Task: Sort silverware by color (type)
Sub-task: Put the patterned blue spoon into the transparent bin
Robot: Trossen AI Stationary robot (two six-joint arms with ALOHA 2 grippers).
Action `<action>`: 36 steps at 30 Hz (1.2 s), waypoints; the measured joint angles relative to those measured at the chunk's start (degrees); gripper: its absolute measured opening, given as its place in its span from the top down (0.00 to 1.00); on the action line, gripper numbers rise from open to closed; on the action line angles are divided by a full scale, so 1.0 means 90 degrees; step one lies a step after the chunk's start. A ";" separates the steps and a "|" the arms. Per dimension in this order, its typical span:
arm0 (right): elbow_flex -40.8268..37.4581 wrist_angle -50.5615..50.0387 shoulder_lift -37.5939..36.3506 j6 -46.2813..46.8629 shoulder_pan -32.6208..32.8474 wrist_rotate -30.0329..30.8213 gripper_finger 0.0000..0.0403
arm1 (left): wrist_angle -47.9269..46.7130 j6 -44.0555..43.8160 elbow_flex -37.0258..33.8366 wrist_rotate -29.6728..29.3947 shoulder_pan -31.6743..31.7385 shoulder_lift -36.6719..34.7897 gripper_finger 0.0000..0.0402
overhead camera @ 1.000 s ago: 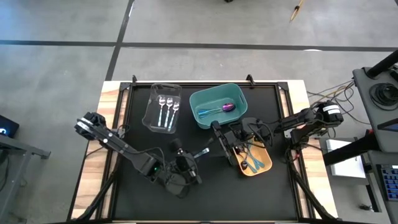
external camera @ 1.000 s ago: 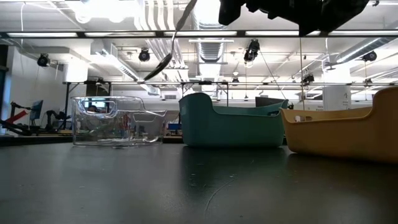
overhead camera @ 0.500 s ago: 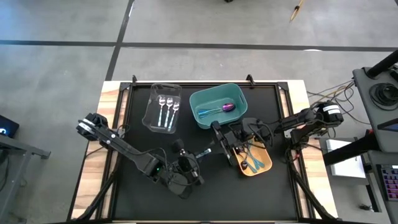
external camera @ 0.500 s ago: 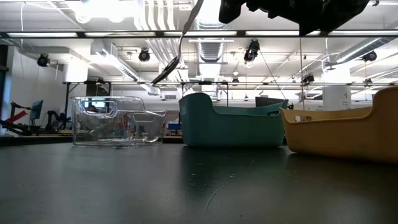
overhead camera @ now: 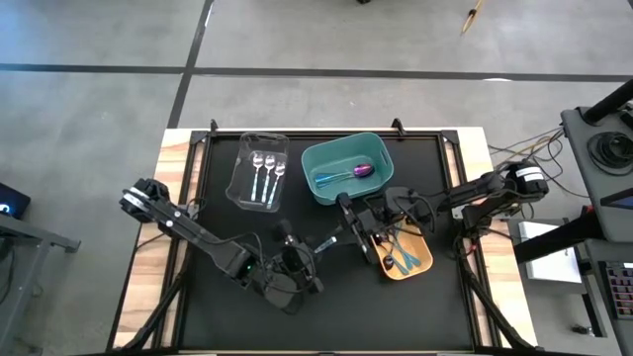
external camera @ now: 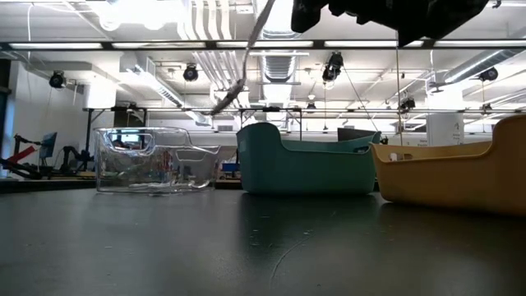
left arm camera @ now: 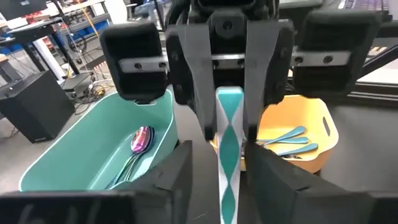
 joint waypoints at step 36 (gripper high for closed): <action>0.0342 0.0120 -0.1175 -0.4476 0.1154 0.2870 0.89 | 0.6048 0.3148 -0.5407 0.3265 0.0007 -0.4642 0.80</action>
